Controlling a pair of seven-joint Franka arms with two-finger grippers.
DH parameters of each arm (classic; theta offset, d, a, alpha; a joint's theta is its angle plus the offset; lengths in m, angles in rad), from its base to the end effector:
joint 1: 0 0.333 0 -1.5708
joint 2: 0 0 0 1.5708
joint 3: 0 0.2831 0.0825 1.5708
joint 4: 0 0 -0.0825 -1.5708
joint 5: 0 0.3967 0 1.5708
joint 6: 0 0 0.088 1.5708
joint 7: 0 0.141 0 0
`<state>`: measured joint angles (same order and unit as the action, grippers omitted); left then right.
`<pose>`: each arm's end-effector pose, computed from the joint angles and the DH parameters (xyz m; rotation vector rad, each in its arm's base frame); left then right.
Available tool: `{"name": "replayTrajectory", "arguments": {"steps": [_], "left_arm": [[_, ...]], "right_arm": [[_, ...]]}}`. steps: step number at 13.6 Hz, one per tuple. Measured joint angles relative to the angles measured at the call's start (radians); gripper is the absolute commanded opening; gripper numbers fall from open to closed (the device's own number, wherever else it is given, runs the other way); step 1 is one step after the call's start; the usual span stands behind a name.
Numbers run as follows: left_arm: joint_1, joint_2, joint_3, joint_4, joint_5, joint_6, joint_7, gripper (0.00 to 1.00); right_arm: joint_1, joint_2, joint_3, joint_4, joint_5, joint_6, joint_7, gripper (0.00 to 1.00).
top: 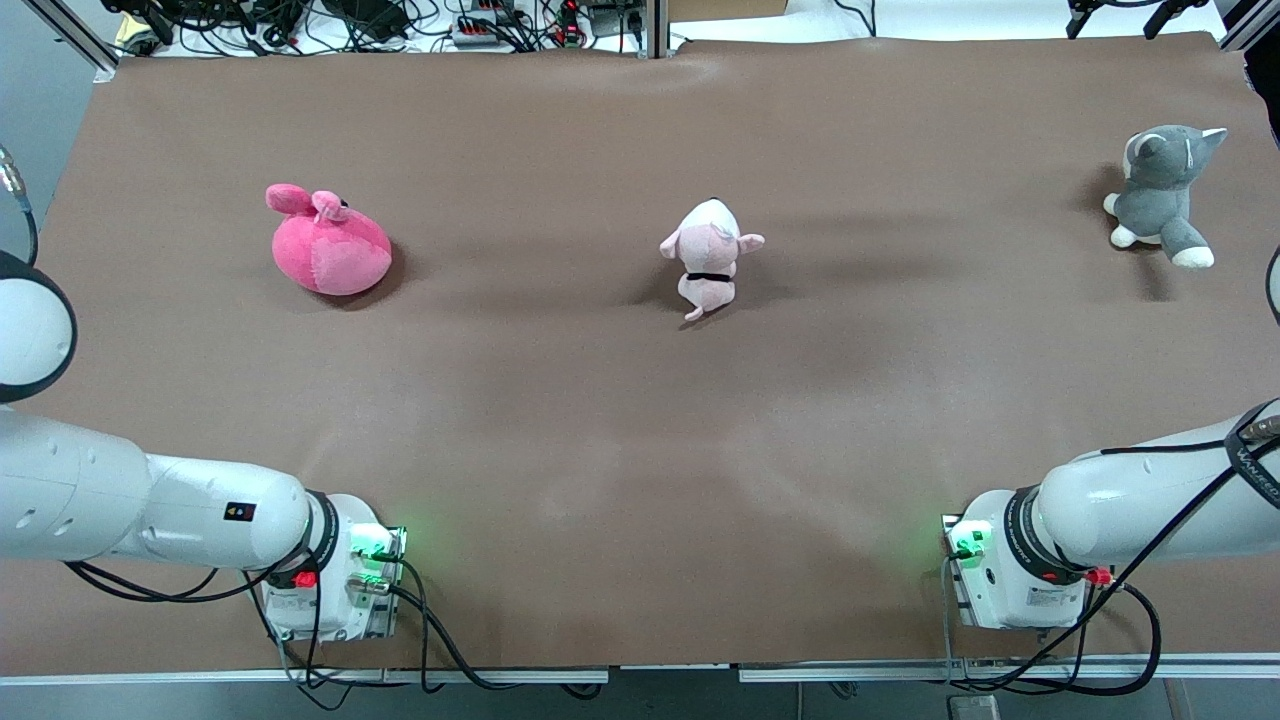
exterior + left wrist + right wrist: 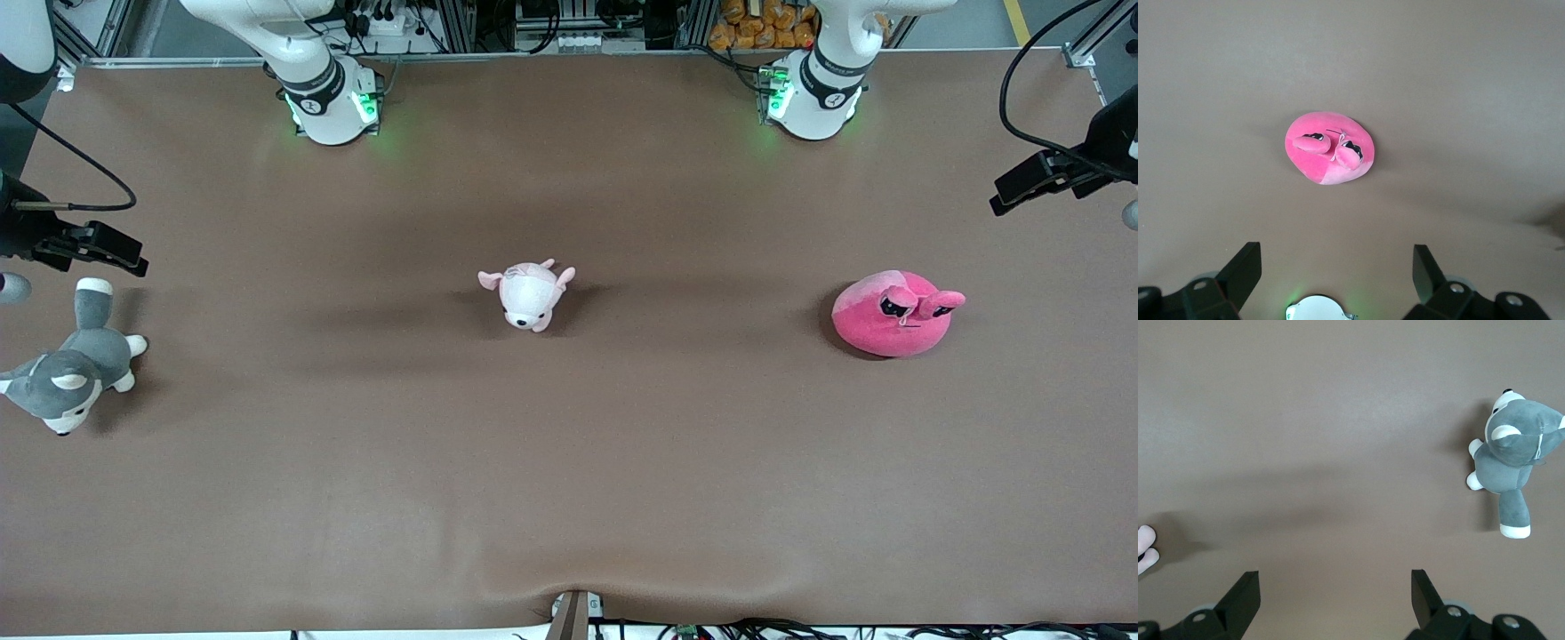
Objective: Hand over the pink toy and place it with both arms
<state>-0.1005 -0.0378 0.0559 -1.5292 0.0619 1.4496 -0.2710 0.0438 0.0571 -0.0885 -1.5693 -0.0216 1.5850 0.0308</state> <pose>0.5426 -0.0144 0.5884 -3.0551 -0.3568 0.0492 0.5806 -0.0279 0.5269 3.1124 -0.1163 -0.0644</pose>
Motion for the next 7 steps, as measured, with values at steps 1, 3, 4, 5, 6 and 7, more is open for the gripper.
{"name": "replayTrajectory", "arguments": {"steps": [1, 3, 4, 5, 6, 7], "left_arm": [[0.002, 0.0, 0.001, 0.0, 0.0, 0.0, -0.014, 1.0], [0.006, 0.0, 0.002, 0.0, 0.0, 0.0, -0.053, 1.0], [0.006, 0.0, 0.002, 0.0, 0.0, 0.0, -0.075, 1.0], [0.006, 0.0, 0.002, 0.0, 0.0, 0.0, -0.091, 1.0], [0.006, 0.0, 0.001, 0.0, 0.0, 0.0, -0.098, 1.0], [0.006, 0.0, 0.001, 0.0, 0.0, 0.0, -0.103, 1.0]], "right_arm": [[0.0, 0.0, 0.0, 0.0, 0.0, 0.0, 0.0, 1.0], [0.0, 0.001, 0.0, 0.0, 0.0, 0.001, 0.0, 1.0], [0.0, 0.001, 0.0, 0.0, 0.0, 0.001, 0.0, 1.0], [0.0, 0.001, 0.0, 0.0, 0.0, 0.001, 0.0, 1.0], [0.0, 0.001, 0.0, 0.0, 0.0, 0.001, 0.0, 1.0], [0.0, 0.002, 0.0, 0.0, 0.0, 0.001, 0.0, 1.0]]}}
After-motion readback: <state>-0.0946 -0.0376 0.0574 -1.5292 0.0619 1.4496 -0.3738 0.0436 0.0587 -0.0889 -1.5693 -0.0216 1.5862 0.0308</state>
